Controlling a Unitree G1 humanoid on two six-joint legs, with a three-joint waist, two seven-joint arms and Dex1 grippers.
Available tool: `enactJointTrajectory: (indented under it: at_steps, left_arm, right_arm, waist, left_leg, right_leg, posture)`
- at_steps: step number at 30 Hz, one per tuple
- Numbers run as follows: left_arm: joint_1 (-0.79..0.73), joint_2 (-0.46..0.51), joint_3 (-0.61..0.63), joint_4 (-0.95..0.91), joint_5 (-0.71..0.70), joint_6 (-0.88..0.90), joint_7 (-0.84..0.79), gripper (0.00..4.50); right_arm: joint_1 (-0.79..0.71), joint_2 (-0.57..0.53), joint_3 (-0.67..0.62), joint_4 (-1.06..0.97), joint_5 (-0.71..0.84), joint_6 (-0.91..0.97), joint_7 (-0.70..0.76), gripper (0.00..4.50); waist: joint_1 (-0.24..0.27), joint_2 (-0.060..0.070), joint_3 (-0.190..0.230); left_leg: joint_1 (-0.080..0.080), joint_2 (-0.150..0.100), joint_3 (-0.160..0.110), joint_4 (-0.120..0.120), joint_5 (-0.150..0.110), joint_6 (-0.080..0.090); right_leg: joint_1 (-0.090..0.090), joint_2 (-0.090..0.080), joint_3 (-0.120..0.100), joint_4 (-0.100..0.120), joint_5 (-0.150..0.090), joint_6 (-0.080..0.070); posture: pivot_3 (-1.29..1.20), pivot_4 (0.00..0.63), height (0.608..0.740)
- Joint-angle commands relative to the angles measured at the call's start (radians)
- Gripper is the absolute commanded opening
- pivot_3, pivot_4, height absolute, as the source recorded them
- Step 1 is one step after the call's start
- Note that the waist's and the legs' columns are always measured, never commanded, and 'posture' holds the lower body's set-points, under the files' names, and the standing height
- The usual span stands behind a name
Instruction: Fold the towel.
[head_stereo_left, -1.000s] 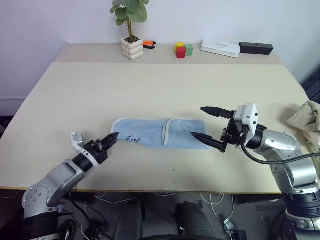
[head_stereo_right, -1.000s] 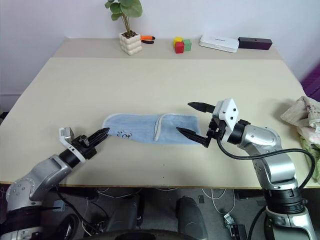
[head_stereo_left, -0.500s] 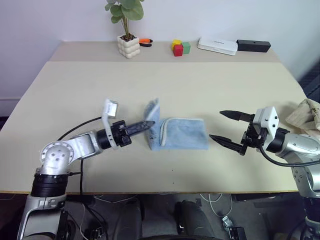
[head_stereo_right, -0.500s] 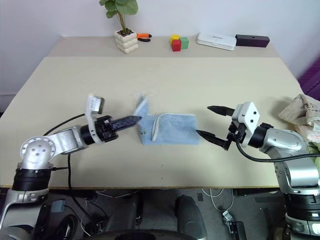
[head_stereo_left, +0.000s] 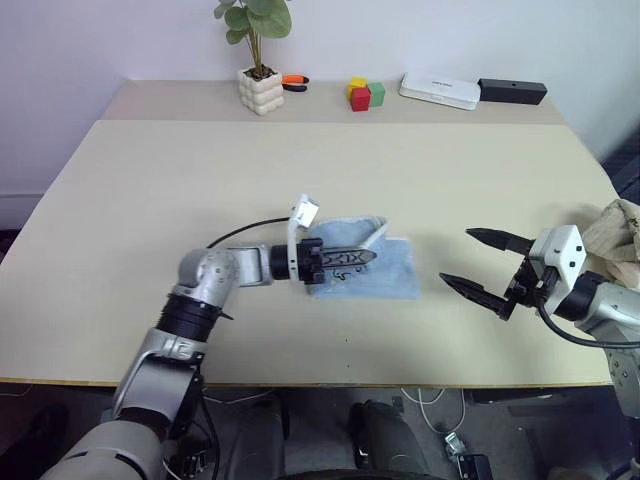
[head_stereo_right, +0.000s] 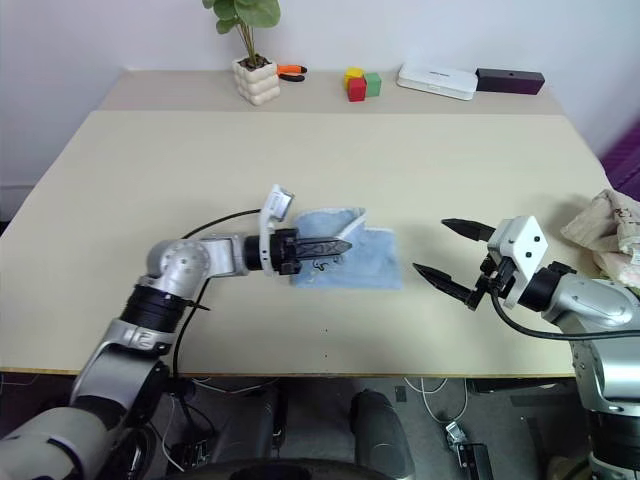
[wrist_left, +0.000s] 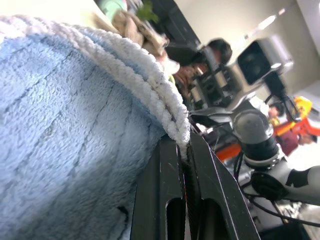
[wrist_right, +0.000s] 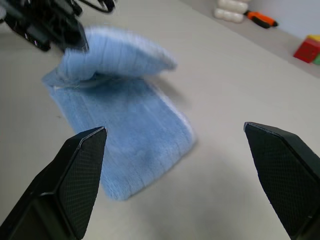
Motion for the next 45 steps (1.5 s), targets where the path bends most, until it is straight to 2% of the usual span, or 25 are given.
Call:
enactJointTrajectory:
  at_steps: [1,7,10,17,20,25,26,27,28,32,36,39,40,42,45]
  left_arm:
    - [-0.043,-0.037,0.000,0.024,0.054,-0.032,-0.049,0.03]
    - [-0.087,-0.096,-0.035,0.115,0.173,-0.073,-0.093,0.03]
    - [-0.085,-0.114,-0.089,0.141,0.296,-0.210,-0.120,0.03]
    - [-0.086,-0.167,-0.091,0.191,0.376,-0.271,-0.159,0.03]
    - [-0.086,-0.179,-0.071,0.195,0.379,-0.259,-0.165,0.85]
    - [-0.082,-0.187,-0.034,0.177,0.373,-0.251,-0.171,3.26]
    - [-0.078,-0.185,-0.021,0.158,0.366,-0.247,-0.170,3.87]
    - [-0.077,-0.178,0.000,0.122,0.331,-0.200,-0.179,4.32]
    - [-0.076,-0.169,0.020,0.083,0.294,-0.147,-0.188,4.42]
    - [-0.044,-0.096,0.054,-0.101,0.202,-0.011,-0.218,4.42]
    - [-0.040,-0.048,0.164,-0.169,0.107,0.080,-0.179,4.42]
    - [-0.039,-0.019,0.221,-0.177,0.083,0.110,-0.129,3.61]
    - [-0.040,-0.016,0.244,-0.163,0.073,0.117,-0.114,3.11]
    - [-0.034,-0.009,0.282,-0.130,0.107,0.049,-0.069,2.14]
    - [-0.026,-0.012,0.315,-0.066,0.173,-0.069,0.009,0.60]
  right_arm:
    - [0.015,-0.007,-0.037,-0.063,0.014,-0.002,-0.016,4.50]
    - [0.029,-0.005,-0.043,-0.077,0.014,0.003,-0.035,4.50]
    - [0.029,-0.002,-0.041,-0.079,0.013,0.001,-0.044,4.50]
    - [0.018,-0.001,-0.030,-0.072,0.006,-0.005,-0.052,4.50]
    - [0.010,-0.001,-0.022,-0.069,0.004,-0.006,-0.054,4.50]
    - [-0.008,0.000,-0.008,-0.059,0.002,-0.006,-0.054,4.50]
    - [-0.015,0.001,-0.004,-0.058,0.003,-0.005,-0.055,4.50]
    - [-0.023,0.005,0.000,-0.056,0.007,-0.003,-0.058,4.50]
    - [-0.031,0.009,0.004,-0.055,0.010,0.000,-0.061,4.50]
    - [-0.071,0.036,0.021,-0.053,0.027,0.013,-0.082,4.50]
    - [-0.123,0.080,0.050,-0.060,0.046,0.036,-0.114,4.50]
    - [-0.165,0.131,0.084,-0.074,0.072,0.064,-0.151,4.50]
    - [-0.177,0.146,0.099,-0.077,0.072,0.068,-0.159,4.25]
    - [-0.201,0.179,0.141,-0.075,0.053,0.068,-0.181,3.67]
    - [-0.259,0.254,0.188,-0.052,0.018,0.053,-0.254,2.20]
  waist:
    - [-0.002,0.000,0.000]
    - [-0.002,0.000,0.000]
    - [-0.001,0.000,0.000]
    - [0.000,0.000,0.000]
    - [0.000,0.000,0.000]
    - [-0.001,0.000,0.000]
    - [-0.001,0.000,0.000]
    - [-0.001,0.000,0.000]
    - [-0.002,0.000,0.000]
    - [-0.005,0.000,0.000]
    - [-0.010,0.001,0.000]
    - [-0.014,0.001,0.000]
    - [-0.014,0.001,0.000]
    - [-0.014,0.001,0.000]
    - [-0.019,0.001,0.000]
  left_leg:
    - [0.000,0.000,0.000,0.000,0.000,0.000]
    - [-0.001,0.000,0.000,0.000,0.000,0.000]
    - [-0.001,0.000,0.000,0.001,0.000,0.000]
    - [-0.001,0.000,0.000,0.001,0.000,0.000]
    - [-0.001,0.000,-0.001,0.001,0.000,0.000]
    - [-0.001,0.000,-0.001,0.001,0.000,0.000]
    - [-0.001,0.000,-0.001,0.001,0.000,0.000]
    - [-0.001,0.000,-0.001,0.001,0.000,0.000]
    - [-0.001,0.000,-0.001,0.001,0.000,0.000]
    - [-0.001,0.000,-0.001,0.001,0.000,0.000]
    - [0.000,0.000,-0.002,0.001,0.000,0.000]
    - [0.000,0.000,-0.002,0.002,0.000,0.000]
    - [0.000,0.000,-0.002,0.002,0.000,0.000]
    - [0.000,0.000,-0.002,0.002,0.000,0.000]
    - [0.001,0.000,-0.002,0.002,0.000,0.000]
  right_leg:
    - [0.000,0.000,0.000,0.000,0.000,0.000]
    - [-0.001,0.000,0.000,0.000,0.000,0.000]
    - [0.000,0.000,0.000,0.000,0.000,0.001]
    - [-0.001,0.000,0.000,0.000,0.000,0.001]
    - [-0.001,0.000,0.000,0.000,0.000,0.001]
    - [-0.001,0.000,0.000,0.001,0.001,0.002]
    - [-0.001,0.000,0.000,0.001,0.001,0.002]
    - [-0.001,0.000,0.000,0.001,0.001,0.002]
    - [-0.001,0.000,0.000,0.001,0.001,0.002]
    - [-0.001,0.000,0.000,0.002,0.002,0.004]
    - [0.000,0.001,0.000,0.004,0.002,0.005]
    - [0.000,0.001,0.000,0.004,0.002,0.005]
    - [0.000,0.001,0.000,0.004,0.002,0.005]
    - [0.001,0.001,0.000,0.004,0.002,0.005]
    - [0.001,0.001,0.000,0.004,0.002,0.006]
  posture:
    - [0.00,0.150,0.740]
    - [0.00,0.150,0.740]
    - [0.00,0.150,0.740]
    - [0.00,0.150,0.740]
    - [0.00,0.150,0.740]
    - [0.00,0.150,0.740]
    - [0.00,0.150,0.740]
    - [0.00,0.150,0.740]
    - [0.00,0.150,0.740]
    - [0.00,0.150,0.740]
    - [0.00,0.150,0.740]
    - [0.00,0.150,0.740]
    - [0.00,0.150,0.740]
    - [0.00,0.150,0.740]
    - [0.00,0.150,0.740]
